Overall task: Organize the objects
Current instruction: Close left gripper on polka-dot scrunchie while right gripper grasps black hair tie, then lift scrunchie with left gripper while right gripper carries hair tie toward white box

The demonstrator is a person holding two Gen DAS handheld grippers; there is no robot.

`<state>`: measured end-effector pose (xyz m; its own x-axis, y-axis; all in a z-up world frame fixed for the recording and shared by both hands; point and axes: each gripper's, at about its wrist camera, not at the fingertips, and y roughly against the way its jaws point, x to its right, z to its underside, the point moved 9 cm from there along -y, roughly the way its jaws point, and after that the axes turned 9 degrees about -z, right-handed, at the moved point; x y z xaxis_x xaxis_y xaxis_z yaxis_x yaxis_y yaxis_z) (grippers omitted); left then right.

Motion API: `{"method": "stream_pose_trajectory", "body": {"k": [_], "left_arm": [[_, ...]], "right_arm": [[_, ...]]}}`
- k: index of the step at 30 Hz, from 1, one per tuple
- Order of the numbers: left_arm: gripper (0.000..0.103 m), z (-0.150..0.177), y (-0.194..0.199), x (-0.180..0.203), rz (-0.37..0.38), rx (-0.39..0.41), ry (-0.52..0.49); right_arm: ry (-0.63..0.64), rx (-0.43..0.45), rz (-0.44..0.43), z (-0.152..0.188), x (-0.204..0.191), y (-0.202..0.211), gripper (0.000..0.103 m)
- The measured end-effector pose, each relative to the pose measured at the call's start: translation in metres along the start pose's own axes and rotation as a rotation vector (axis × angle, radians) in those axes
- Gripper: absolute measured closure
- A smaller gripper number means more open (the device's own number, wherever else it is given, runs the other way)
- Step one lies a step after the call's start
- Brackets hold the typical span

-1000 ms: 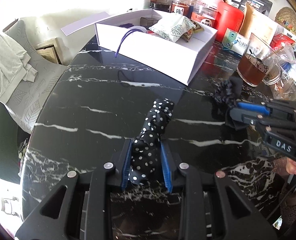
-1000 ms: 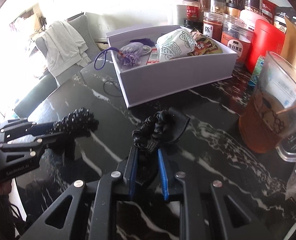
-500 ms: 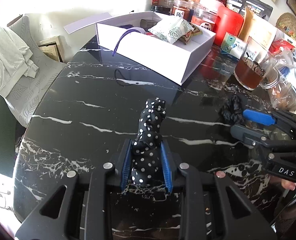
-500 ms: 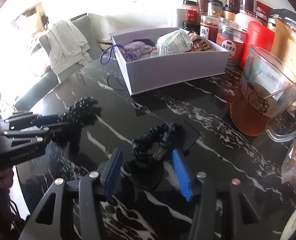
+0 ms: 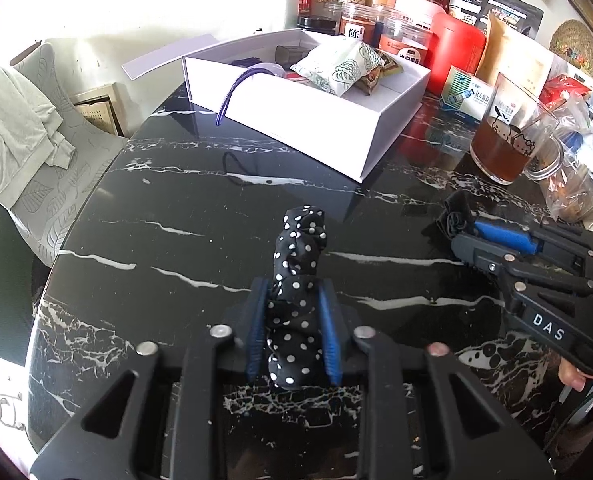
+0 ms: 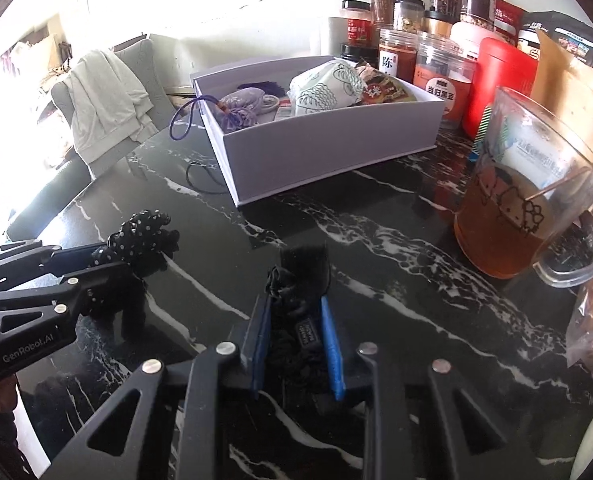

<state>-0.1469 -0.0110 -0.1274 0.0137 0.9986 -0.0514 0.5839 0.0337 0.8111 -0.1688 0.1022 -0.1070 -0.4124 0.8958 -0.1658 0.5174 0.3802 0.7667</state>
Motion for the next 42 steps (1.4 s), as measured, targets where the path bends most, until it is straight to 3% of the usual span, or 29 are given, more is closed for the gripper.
{"method": "stream_pose_trajectory", "body": {"k": [10, 29, 42], "left_arm": [[0.087, 0.005, 0.008, 0.000, 0.037, -0.033, 0.033], [0.087, 0.005, 0.091, 0.019, 0.017, 0.063, -0.032], [0.087, -0.018, 0.136, 0.032, -0.025, 0.126, -0.089]], "right_arm": [[0.000, -0.002, -0.044, 0.002, -0.007, 0.009, 0.084], [0.094, 0.060, -0.080, 0.005, -0.048, 0.074, 0.084], [0.149, 0.123, -0.057, -0.011, -0.058, 0.115, 0.084]]}}
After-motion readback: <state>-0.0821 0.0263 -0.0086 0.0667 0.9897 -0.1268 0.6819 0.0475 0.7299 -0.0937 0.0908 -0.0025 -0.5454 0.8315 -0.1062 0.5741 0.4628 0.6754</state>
